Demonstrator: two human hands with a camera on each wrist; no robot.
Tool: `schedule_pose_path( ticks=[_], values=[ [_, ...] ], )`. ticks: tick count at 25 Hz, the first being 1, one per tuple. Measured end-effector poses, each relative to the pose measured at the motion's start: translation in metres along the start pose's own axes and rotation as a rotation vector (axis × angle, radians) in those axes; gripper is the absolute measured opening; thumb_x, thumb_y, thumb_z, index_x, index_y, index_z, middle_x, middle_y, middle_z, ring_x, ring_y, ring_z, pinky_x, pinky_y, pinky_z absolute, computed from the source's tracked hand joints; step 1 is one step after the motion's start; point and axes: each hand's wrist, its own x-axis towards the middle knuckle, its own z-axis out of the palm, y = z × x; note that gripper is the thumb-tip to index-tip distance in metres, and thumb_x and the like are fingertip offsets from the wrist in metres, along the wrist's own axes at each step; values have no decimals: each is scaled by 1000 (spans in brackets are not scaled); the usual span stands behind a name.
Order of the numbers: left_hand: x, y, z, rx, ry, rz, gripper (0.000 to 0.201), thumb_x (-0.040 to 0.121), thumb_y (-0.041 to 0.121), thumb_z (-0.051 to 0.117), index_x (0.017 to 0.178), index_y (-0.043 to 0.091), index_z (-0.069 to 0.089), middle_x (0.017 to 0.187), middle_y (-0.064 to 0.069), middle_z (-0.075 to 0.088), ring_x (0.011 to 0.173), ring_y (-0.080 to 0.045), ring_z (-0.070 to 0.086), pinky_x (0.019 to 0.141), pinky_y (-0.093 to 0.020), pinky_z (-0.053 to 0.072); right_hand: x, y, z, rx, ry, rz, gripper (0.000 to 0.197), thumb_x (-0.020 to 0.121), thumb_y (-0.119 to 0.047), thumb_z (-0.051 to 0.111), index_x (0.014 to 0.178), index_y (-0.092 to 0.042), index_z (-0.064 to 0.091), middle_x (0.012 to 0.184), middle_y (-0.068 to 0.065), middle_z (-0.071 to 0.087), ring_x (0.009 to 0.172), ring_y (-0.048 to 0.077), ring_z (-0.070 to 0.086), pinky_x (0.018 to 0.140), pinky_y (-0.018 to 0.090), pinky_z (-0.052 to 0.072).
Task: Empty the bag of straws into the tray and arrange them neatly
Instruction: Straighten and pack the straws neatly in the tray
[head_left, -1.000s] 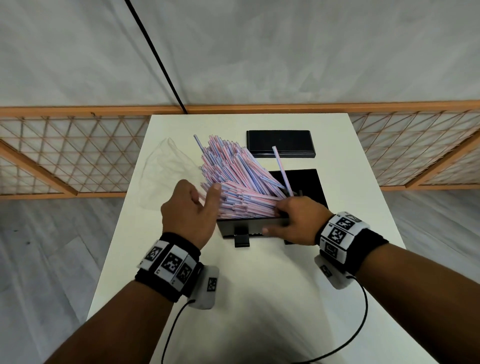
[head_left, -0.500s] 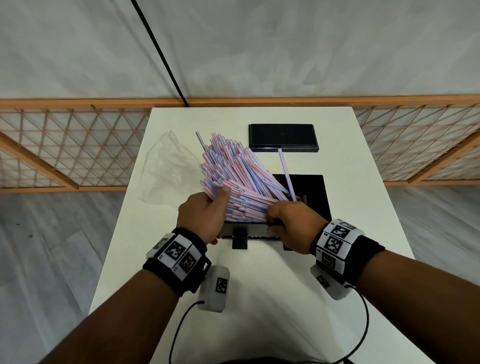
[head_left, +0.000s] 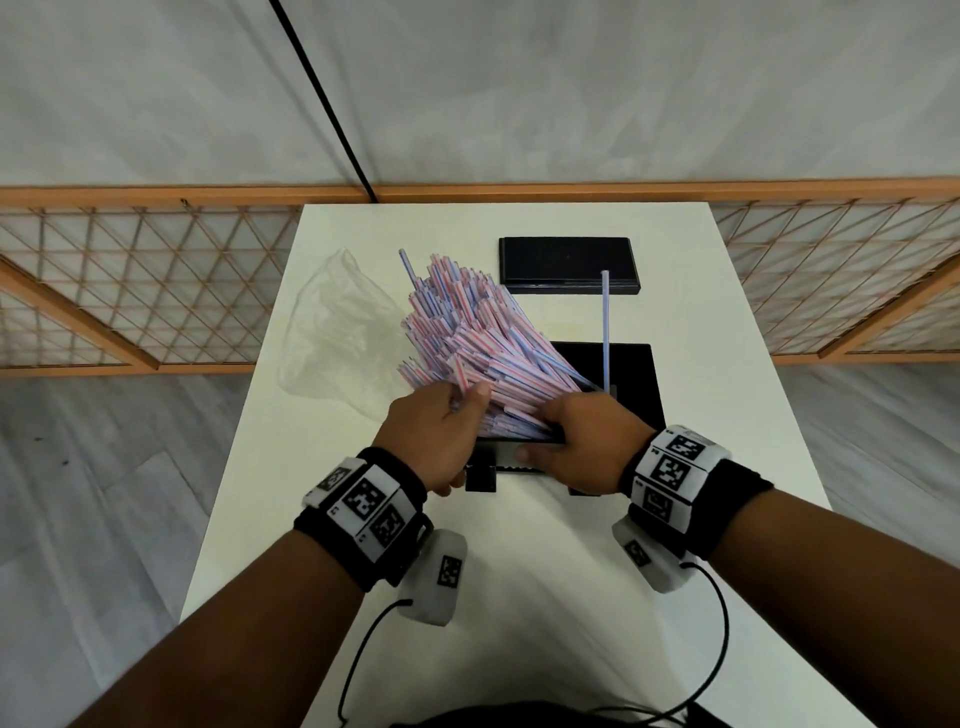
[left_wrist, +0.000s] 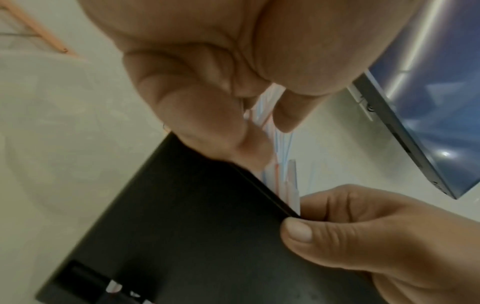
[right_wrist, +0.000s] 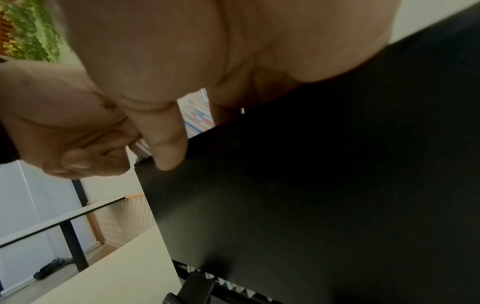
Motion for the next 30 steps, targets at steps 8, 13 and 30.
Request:
schedule_pose_path(
  ticks=[8,13,30],
  values=[
    [6,5,21,-394,76,-96,46,106,37,46,93,0,70,67,-19,71,41,-28,62,41,-30,50,6,-12,12,-24,54,-60,70,79,-70,19,118,-21,51,115,7,56,110,33,56,90,48,49],
    [-2,5,-6,171,255,155,47,99,54,51,80,12,62,71,1,65,72,-28,66,68,-31,47,5,-13,12,-63,-21,-2,77,75,-77,18,118,-24,53,115,5,59,111,32,58,92,46,50],
    [12,-3,0,-40,212,60,55,97,53,45,71,10,68,75,-12,74,73,-39,72,78,-46,60,17,-16,11,54,-68,-103,40,96,-51,52,117,-18,62,109,6,69,102,25,62,85,29,47]
  ],
)
